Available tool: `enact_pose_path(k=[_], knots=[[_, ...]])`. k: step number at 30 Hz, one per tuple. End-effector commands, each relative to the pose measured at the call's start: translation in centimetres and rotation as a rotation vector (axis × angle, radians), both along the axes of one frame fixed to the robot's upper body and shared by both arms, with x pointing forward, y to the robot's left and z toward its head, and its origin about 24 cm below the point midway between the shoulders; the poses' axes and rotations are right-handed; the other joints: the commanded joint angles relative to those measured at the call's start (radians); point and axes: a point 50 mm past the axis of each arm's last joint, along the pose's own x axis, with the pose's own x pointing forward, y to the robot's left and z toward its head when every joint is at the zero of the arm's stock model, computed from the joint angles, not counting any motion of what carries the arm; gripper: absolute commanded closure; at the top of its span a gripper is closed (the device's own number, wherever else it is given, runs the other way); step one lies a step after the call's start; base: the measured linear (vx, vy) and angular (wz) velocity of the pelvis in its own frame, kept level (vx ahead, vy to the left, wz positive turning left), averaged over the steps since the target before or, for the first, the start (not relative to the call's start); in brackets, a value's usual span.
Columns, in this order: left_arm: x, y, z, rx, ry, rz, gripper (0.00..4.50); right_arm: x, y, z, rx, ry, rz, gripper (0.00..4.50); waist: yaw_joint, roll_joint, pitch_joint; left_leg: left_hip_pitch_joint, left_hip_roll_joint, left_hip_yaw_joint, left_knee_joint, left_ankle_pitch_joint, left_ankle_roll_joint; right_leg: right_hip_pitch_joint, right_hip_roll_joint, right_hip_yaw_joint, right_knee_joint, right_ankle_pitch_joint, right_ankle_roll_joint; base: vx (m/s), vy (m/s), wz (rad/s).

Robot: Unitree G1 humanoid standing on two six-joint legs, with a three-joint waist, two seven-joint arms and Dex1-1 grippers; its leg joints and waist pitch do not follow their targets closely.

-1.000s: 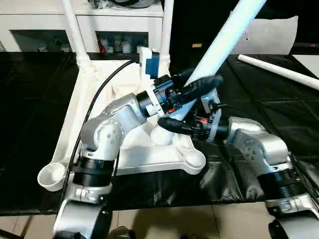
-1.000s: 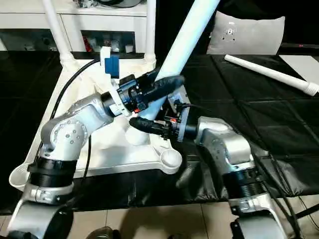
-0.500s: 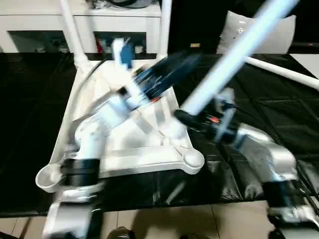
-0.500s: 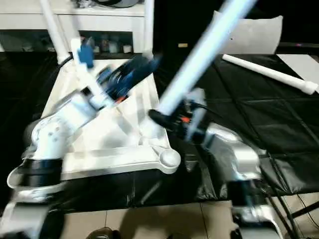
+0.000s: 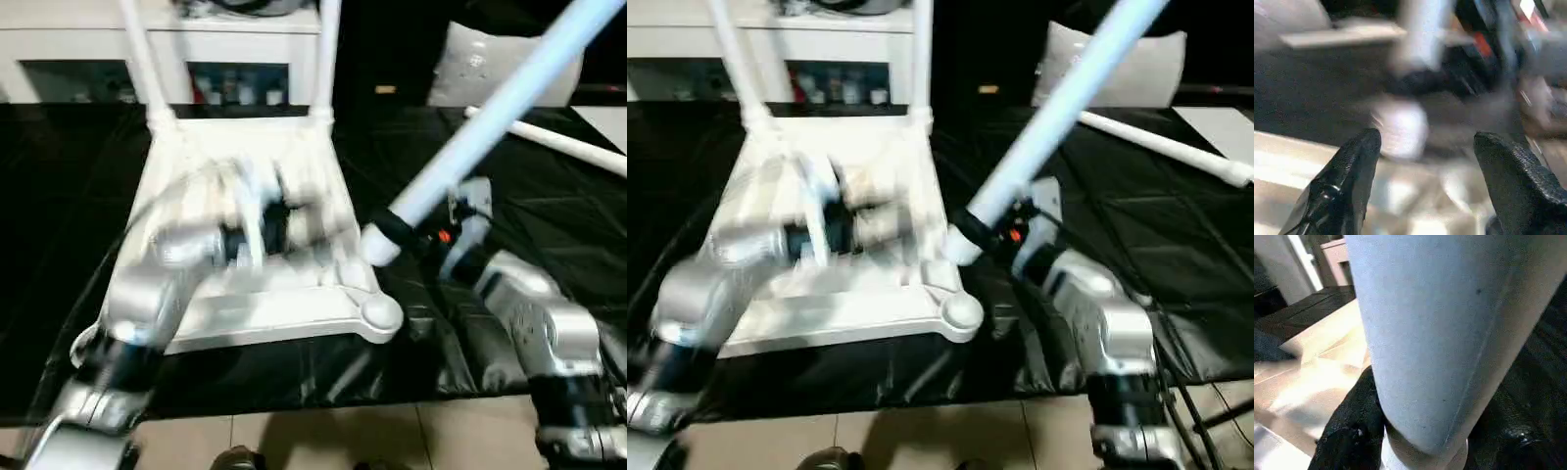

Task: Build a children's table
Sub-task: Pick table leg

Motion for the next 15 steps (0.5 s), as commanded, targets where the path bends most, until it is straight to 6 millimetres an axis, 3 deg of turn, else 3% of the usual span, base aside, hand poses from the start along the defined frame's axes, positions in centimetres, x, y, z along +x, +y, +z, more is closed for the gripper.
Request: enact_pose_path(k=[1, 3, 5, 7, 10, 15], knots=[[-0.1, -0.2, -0.1, 0.042, -0.018, -0.051, 1.07, 0.1, -0.1, 1.4, 0.009, -0.050, -0.004, 2.62, -0.002, -0.004, -0.073, 0.034, 0.040, -0.021, -0.077, -0.233, -0.037, 0.038, -0.063, 0.029, -0.073, -0.288, -0.142, 0.000, 0.000, 0.00], [-0.1, 0.1, -0.6, 0.101, -0.024, -0.078, 1.07, 0.1, -0.2, 1.5, -0.012, -0.060, -0.001, 2.62, 0.000, -0.003, -0.071, 0.035, 0.041, -0.020, -0.078, -0.242, -0.040, 0.036, -0.064, 0.030, -0.074, -0.290, -0.146, 0.000, 0.000, 0.00], [-0.1, 0.3, -1.0, 0.143, -0.029, -0.093, 1.34, 0.1, -0.2, 1.5, -0.024, -0.053, -0.001, 2.62, 0.000, -0.003, -0.070, 0.035, 0.039, -0.021, -0.079, -0.248, -0.040, 0.036, -0.063, 0.030, -0.077, -0.306, -0.139, 0.000, 0.000, 0.00], [-0.2, 0.7, -1.8, 0.209, -0.034, -0.145, 1.41, 0.4, -0.8, 1.2, -0.053, -0.004, -0.061, 2.62, 0.000, 0.006, -0.070, 0.038, 0.038, -0.023, -0.081, -0.256, -0.052, 0.034, -0.062, 0.030, -0.077, -0.316, -0.133, 0.000, 0.000, 0.00], [-0.4, 0.8, -2.2, 0.243, -0.008, -0.182, 1.76, 0.6, -1.2, 1.4, -0.103, -0.042, -0.102, 2.62, -0.002, 0.010, -0.073, 0.039, 0.039, -0.022, -0.080, -0.265, -0.071, 0.034, -0.062, 0.030, -0.073, -0.281, -0.148, 0.000, 0.000, 0.00], [-0.6, 0.7, -2.7, 0.271, 0.015, -0.186, 2.21, -0.1, -0.9, 1.3, -0.168, -0.054, -0.053, 2.62, 0.000, 0.008, -0.073, 0.037, 0.040, -0.022, -0.078, -0.251, -0.057, 0.040, -0.063, 0.029, -0.068, -0.235, -0.168, 0.000, 0.000, 0.00]])
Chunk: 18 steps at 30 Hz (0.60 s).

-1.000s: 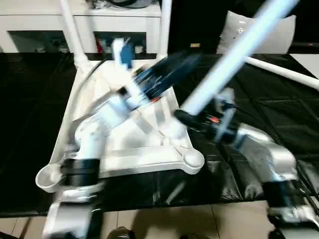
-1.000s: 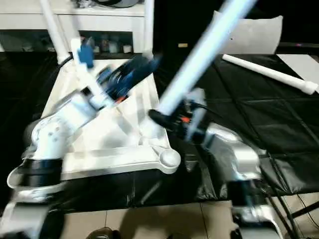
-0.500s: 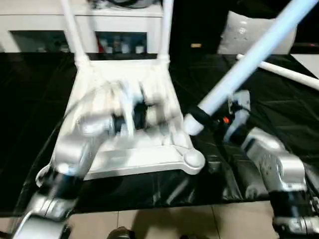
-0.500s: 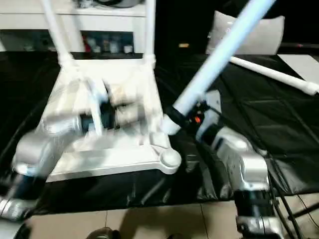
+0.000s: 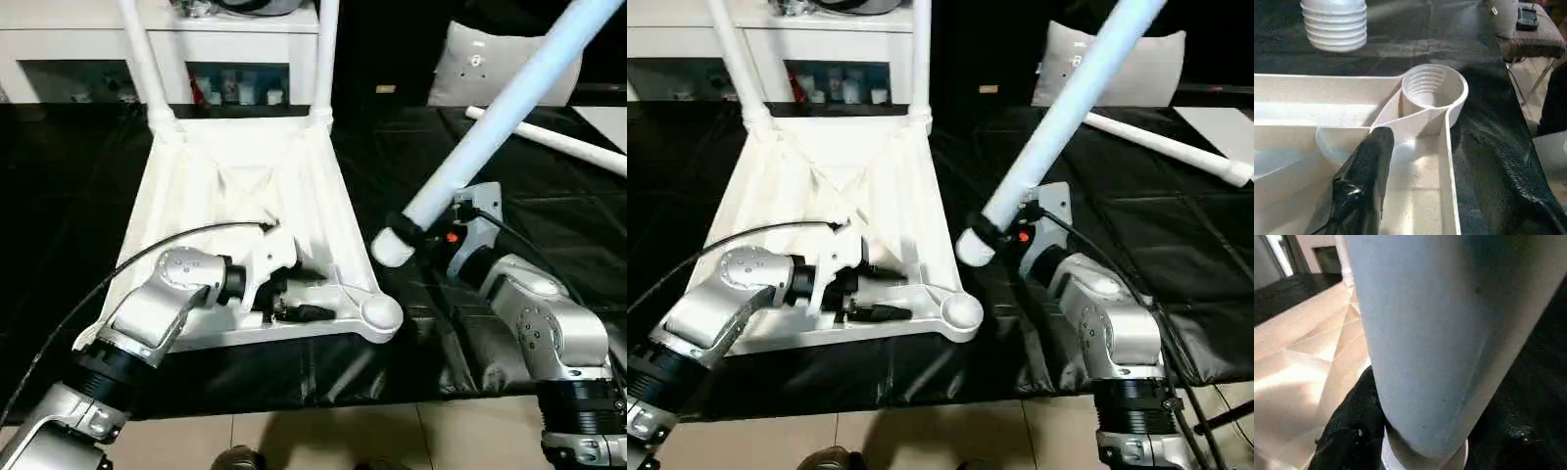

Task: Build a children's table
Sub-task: Pick table leg, then insert table leg to table base

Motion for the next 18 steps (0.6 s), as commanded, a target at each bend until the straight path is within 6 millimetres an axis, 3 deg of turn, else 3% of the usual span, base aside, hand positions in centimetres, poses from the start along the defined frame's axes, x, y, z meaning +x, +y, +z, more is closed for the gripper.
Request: enact_pose_path(k=[1, 5, 10, 18], knots=[[-0.3, -0.3, -0.2, 0.030, -0.001, -0.021, 2.24, -0.7, 0.6, 0.5, -0.047, -0.053, 0.068, 2.62, -0.002, 0.005, -0.073, 0.037, 0.041, -0.021, -0.076, -0.250, -0.052, 0.040, -0.062, 0.029, -0.068, -0.236, -0.164, 0.000, 0.000, 0.00], [-1.0, -0.4, -0.8, 0.045, 0.009, -0.035, 2.63, -1.2, 0.7, 0.0, -0.034, -0.031, 0.079, 2.62, -0.002, 0.003, -0.071, 0.034, 0.042, -0.022, -0.076, -0.258, -0.040, 0.040, -0.066, 0.030, -0.072, -0.265, -0.162, 0.000, 0.000, 0.00], [-0.9, -0.3, -1.8, 0.092, -0.018, 0.021, 3.11, -1.2, 1.0, 0.1, -0.024, -0.040, 0.075, 2.62, -0.006, 0.003, -0.067, 0.039, 0.043, -0.024, -0.079, -0.309, -0.052, 0.033, -0.065, 0.031, -0.079, -0.346, -0.144, 0.000, 0.000, 0.00], [-0.7, 0.0, -2.3, 0.158, -0.076, 0.044, 3.82, -1.3, 1.3, 0.0, -0.025, -0.046, 0.082, 2.62, -0.004, 0.002, -0.065, 0.041, 0.042, -0.027, -0.080, -0.335, -0.055, 0.030, -0.066, 0.031, -0.087, -0.393, -0.130, 0.000, 0.000, 0.00]])
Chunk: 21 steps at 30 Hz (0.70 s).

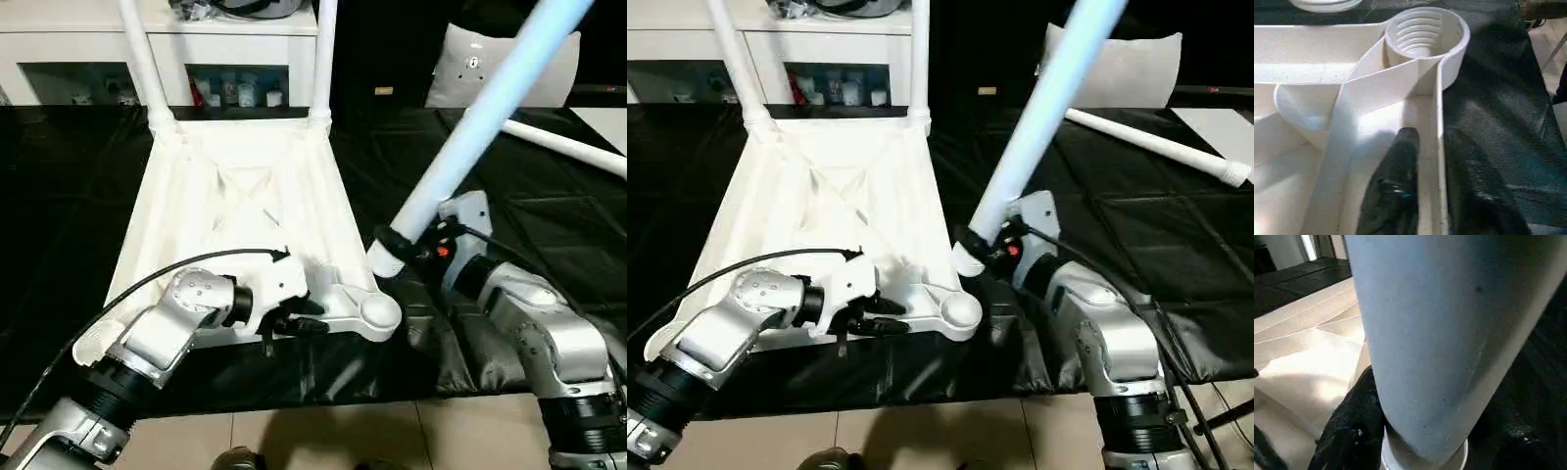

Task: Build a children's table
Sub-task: Insert table leg to table base

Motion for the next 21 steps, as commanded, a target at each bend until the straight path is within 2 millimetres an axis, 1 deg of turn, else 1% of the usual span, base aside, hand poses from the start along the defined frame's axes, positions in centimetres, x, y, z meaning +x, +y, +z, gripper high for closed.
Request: enact_pose_path(k=[1, 2, 4, 6, 7, 8, 9, 11, 12, 14, 17, 18, 19, 21], knots=[[0.4, 0.3, 0.2, 0.034, -0.050, 0.009, 3.94, 0.0, -0.2, 0.5, 0.015, -0.025, -0.014, 2.62, -0.004, 0.003, -0.065, 0.036, 0.042, -0.027, -0.080, -0.336, -0.055, 0.026, -0.066, 0.030, -0.087, -0.391, -0.133, 0.000, 0.000, 0.00], [0.4, 0.3, 0.2, 0.036, -0.065, 0.000, 4.00, 0.0, -0.2, 0.5, 0.018, -0.024, -0.014, 2.62, -0.005, 0.003, -0.065, 0.036, 0.042, -0.028, -0.081, -0.343, -0.056, 0.026, -0.067, 0.030, -0.088, -0.402, -0.129, 0.000, 0.000, 0.00], [0.5, 0.3, 0.4, 0.033, -0.076, -0.007, 4.13, 0.0, 0.0, 0.5, 0.018, -0.026, -0.014, 2.62, -0.004, 0.007, -0.065, 0.037, 0.041, -0.030, -0.081, -0.358, -0.061, 0.024, -0.067, 0.030, -0.089, -0.413, -0.126, 0.000, 0.000, 0.00], [0.7, 0.3, 0.4, 0.033, -0.078, -0.007, 4.44, 0.1, 0.1, 0.6, 0.014, -0.037, -0.007, 2.62, -0.005, 0.006, -0.065, 0.038, 0.041, -0.030, -0.081, -0.363, -0.062, 0.023, -0.067, 0.030, -0.089, -0.419, -0.124, 0.000, 0.000, 0.00], [0.7, 0.2, 0.4, 0.034, -0.079, -0.007, 4.48, 0.1, 0.1, 0.6, 0.012, -0.040, -0.003, 2.62, -0.005, 0.006, -0.065, 0.037, 0.042, -0.030, -0.082, -0.363, -0.063, 0.024, -0.068, 0.029, -0.089, -0.418, -0.124, 0.000, 0.000, 0.00], [0.8, 0.3, 0.4, 0.041, -0.084, -0.009, 4.48, 0.0, 0.1, 0.6, 0.013, -0.038, 0.002, 2.62, -0.004, 0.006, -0.065, 0.038, 0.041, -0.030, -0.081, -0.367, -0.063, 0.022, -0.067, 0.029, -0.090, -0.422, -0.124, 0.000, 0.000, 0.00], [0.9, 0.3, 0.5, 0.047, -0.091, -0.011, 4.50, 0.0, 0.2, 0.5, 0.016, -0.035, 0.005, 2.62, -0.004, 0.004, -0.065, 0.037, 0.041, -0.030, -0.082, -0.366, -0.061, 0.023, -0.067, 0.029, -0.090, -0.421, -0.124, 0.000, 0.000, 0.00], [1.2, 0.4, 0.5, 0.052, -0.099, -0.009, 4.50, 0.0, 0.2, 0.5, 0.023, -0.027, 0.015, 2.62, -0.004, 0.005, -0.064, 0.039, 0.041, -0.030, -0.081, -0.369, -0.060, 0.022, -0.067, 0.029, -0.091, -0.427, -0.123, 0.000, 0.000, 0.00], [1.4, 0.4, 0.6, 0.051, -0.105, -0.005, 4.50, -0.1, 0.3, 0.5, 0.027, -0.021, 0.024, 2.62, -0.004, 0.002, -0.064, 0.038, 0.040, -0.029, -0.081, -0.369, -0.059, 0.022, -0.067, 0.029, -0.092, -0.432, -0.121, 0.000, 0.000, 0.00], [1.8, 0.3, 0.7, 0.045, -0.125, 0.000, 4.50, 0.0, 0.3, 0.5, 0.024, -0.018, 0.037, 2.62, -0.002, 0.003, -0.065, 0.038, 0.040, -0.030, -0.080, -0.364, -0.058, 0.022, -0.068, 0.029, -0.092, -0.435, -0.119, 0.000, 0.000, 0.00], [2.1, 0.1, 1.0, 0.030, -0.159, -0.009, 4.50, 0.0, 0.5, 0.8, 0.024, -0.024, 0.071, 2.62, -0.002, 0.003, -0.065, 0.036, 0.042, -0.031, -0.082, -0.356, -0.057, 0.024, -0.069, 0.029, -0.090, -0.417, -0.123, 0.000, 0.000, 0.00], [2.1, 0.0, 1.1, 0.024, -0.172, -0.012, 4.50, -0.1, 0.7, 1.2, 0.055, -0.008, 0.108, 2.62, -0.002, 0.003, -0.067, 0.037, 0.042, -0.030, -0.081, -0.350, -0.054, 0.025, -0.069, 0.030, -0.087, -0.389, -0.133, 0.000, 0.000, 0.00], [2.1, 0.0, 1.1, 0.024, -0.172, -0.012, 4.50, -0.1, 0.7, 1.2, 0.055, -0.008, 0.108, 2.62, -0.002, 0.003, -0.067, 0.037, 0.042, -0.030, -0.081, -0.350, -0.054, 0.025, -0.069, 0.030, -0.087, -0.389, -0.133, 0.000, 0.000, 0.00], [2.3, -0.1, 1.3, 0.026, -0.198, -0.019, 4.50, -0.6, 0.8, 1.6, 0.064, 0.015, 0.187, 2.62, 0.000, 0.003, -0.070, 0.035, 0.043, -0.028, -0.079, -0.332, -0.045, 0.029, -0.069, 0.030, -0.082, -0.347, -0.146, 0.000, 0.000, 0.00]])
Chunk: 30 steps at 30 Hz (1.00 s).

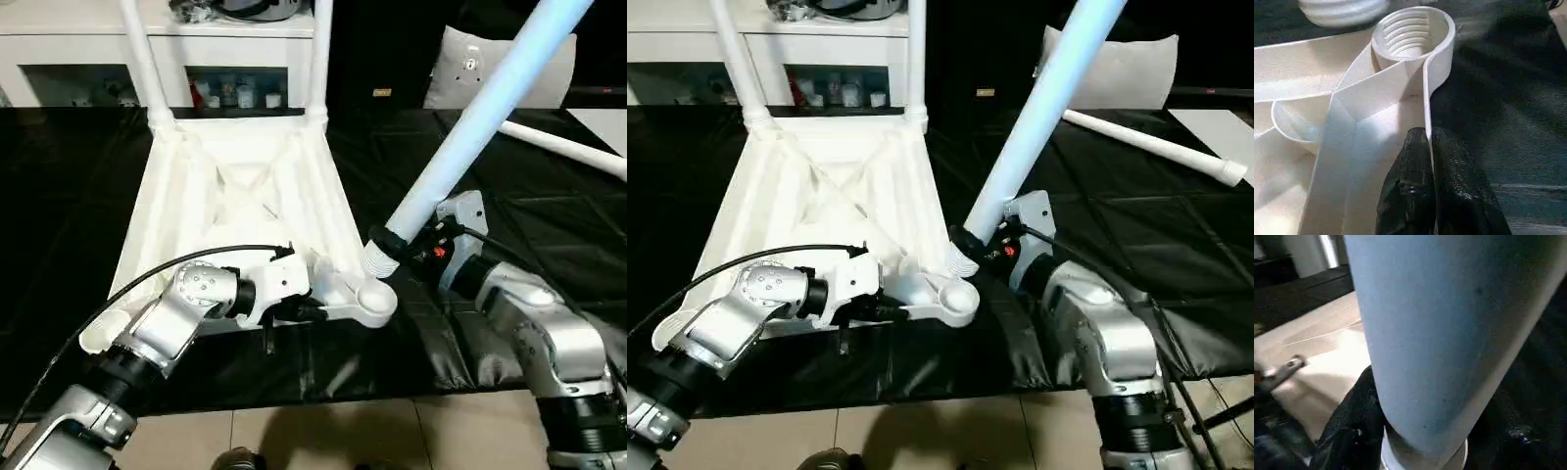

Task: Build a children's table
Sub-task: Insert table leg to table base

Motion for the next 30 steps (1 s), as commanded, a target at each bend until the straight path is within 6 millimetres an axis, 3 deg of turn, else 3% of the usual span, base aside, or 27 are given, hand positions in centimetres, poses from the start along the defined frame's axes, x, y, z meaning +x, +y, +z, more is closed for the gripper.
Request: enact_pose_path(k=[1, 4, 6, 10, 14, 15, 17, 19, 20, 27, 28, 30], knots=[[0.9, 0.0, 1.2, 0.008, -0.089, 0.006, 4.50, -0.4, 0.3, 1.2, 0.000, -0.015, 0.089, 2.62, 0.000, -0.001, -0.070, 0.030, 0.043, -0.028, -0.079, -0.315, -0.039, 0.035, -0.067, 0.029, -0.081, -0.326, -0.149, 0.000, 0.000, 0.00], [1.1, 0.1, 1.1, 0.031, -0.103, -0.001, 4.50, -0.8, 0.0, 1.1, -0.036, 0.012, 0.147, 2.62, 0.005, 0.001, -0.071, 0.031, 0.043, -0.026, -0.077, -0.290, -0.031, 0.035, -0.067, 0.029, -0.078, -0.301, -0.153, 0.000, 0.000, 0.00], [1.1, 0.2, 1.0, 0.042, -0.102, -0.004, 4.50, -0.9, -0.2, 1.0, -0.060, 0.020, 0.164, 2.62, 0.004, -0.003, -0.071, 0.030, 0.044, -0.025, -0.076, -0.286, -0.032, 0.035, -0.069, 0.029, -0.078, -0.304, -0.157, 0.000, 0.000, 0.00], [1.1, 0.3, 0.7, 0.049, -0.089, -0.019, 4.50, -0.8, -0.7, 0.5, -0.118, 0.048, 0.161, 2.62, 0.003, -0.007, -0.068, 0.032, 0.044, -0.025, -0.075, -0.297, -0.033, 0.032, -0.070, 0.029, -0.083, -0.343, -0.157, 0.000, 0.000, 0.00], [1.1, 0.3, 0.4, 0.055, -0.089, -0.028, 4.50, -0.7, -0.9, 0.1, -0.142, 0.074, 0.167, 2.62, 0.003, -0.007, -0.067, 0.032, 0.043, -0.026, -0.075, -0.309, -0.034, 0.030, -0.072, 0.029, -0.087, -0.392, -0.142, 0.000, 0.000, 0.00], [1.1, 0.3, 0.3, 0.057, -0.080, -0.039, 4.50, -0.6, -0.8, -0.1, -0.144, 0.081, 0.171, 2.62, 0.003, -0.001, -0.067, 0.033, 0.043, -0.027, -0.075, -0.313, -0.037, 0.029, -0.072, 0.029, -0.087, -0.400, -0.139, 0.000, 0.000, 0.00], [1.0, 0.3, 0.2, 0.060, -0.067, -0.055, 4.50, -0.5, -0.6, -0.4, -0.149, 0.089, 0.175, 2.62, 0.002, -0.004, -0.067, 0.035, 0.043, -0.028, -0.075, -0.323, -0.040, 0.028, -0.072, 0.029, -0.089, -0.414, -0.138, 0.000, 0.000, 0.00], [0.9, 0.3, 0.2, 0.064, -0.057, -0.076, 4.50, -0.3, -0.4, -0.7, -0.156, 0.100, 0.183, 2.62, 0.001, 0.002, -0.067, 0.036, 0.044, -0.029, -0.076, -0.329, -0.045, 0.027, -0.072, 0.029, -0.087, -0.407, -0.145, 0.000, 0.000, 0.00], [0.8, 0.3, 0.2, 0.069, -0.050, -0.088, 4.50, -0.3, -0.3, -0.9, -0.163, 0.108, 0.188, 2.62, 0.000, -0.002, -0.066, 0.036, 0.044, -0.029, -0.076, -0.332, -0.047, 0.027, -0.071, 0.028, -0.088, -0.405, -0.146, 0.000, 0.000, 0.00], [0.3, 0.1, 0.2, 0.088, -0.026, -0.190, 4.50, 0.3, 0.1, -1.9, -0.196, 0.158, 0.228, 2.62, 0.000, -0.002, -0.068, 0.036, 0.045, -0.028, -0.077, -0.321, -0.046, 0.032, -0.071, 0.029, -0.080, -0.348, -0.169, 0.000, 0.000, 0.00], [0.3, 0.1, 0.2, 0.094, -0.030, -0.194, 4.50, 0.4, 0.0, -2.0, -0.193, 0.164, 0.236, 2.62, -0.001, -0.008, -0.068, 0.036, 0.045, -0.026, -0.077, -0.321, -0.044, 0.032, -0.070, 0.029, -0.081, -0.346, -0.171, 0.000, 0.000, 0.00], [0.4, 0.0, 0.3, 0.101, -0.036, -0.197, 4.50, 0.5, -0.1, -2.2, -0.186, 0.176, 0.242, 2.62, -0.001, -0.004, -0.067, 0.038, 0.046, -0.027, -0.077, -0.329, -0.046, 0.032, -0.072, 0.029, -0.081, -0.355, -0.174, 0.000, 0.000, 0.00]])
